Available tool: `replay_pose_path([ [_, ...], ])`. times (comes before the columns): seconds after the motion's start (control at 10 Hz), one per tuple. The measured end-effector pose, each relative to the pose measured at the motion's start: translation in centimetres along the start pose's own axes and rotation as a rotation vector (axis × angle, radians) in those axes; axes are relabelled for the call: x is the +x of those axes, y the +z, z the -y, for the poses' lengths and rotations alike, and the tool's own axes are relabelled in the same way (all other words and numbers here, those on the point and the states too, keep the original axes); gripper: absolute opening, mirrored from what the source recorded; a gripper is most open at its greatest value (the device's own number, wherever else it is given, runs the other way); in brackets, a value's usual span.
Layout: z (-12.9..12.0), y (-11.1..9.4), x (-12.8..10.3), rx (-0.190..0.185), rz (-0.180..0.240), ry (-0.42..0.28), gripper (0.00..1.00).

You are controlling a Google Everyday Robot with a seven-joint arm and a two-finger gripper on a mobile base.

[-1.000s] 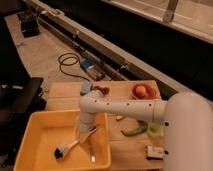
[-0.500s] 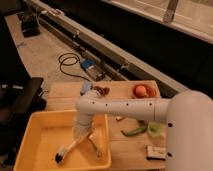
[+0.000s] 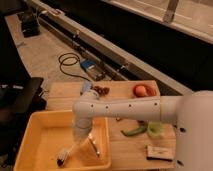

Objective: Wipe tray with brush

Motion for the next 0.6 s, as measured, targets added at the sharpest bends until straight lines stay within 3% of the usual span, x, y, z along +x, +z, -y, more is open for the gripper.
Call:
replay_pose_path([
  [0.3, -1.2, -1.0, 2.5, -0.002, -0.042, 0.061, 0.0],
  [0.6, -0.2, -2.2, 3.7, -0.001, -0.088, 0.075, 0.0],
])
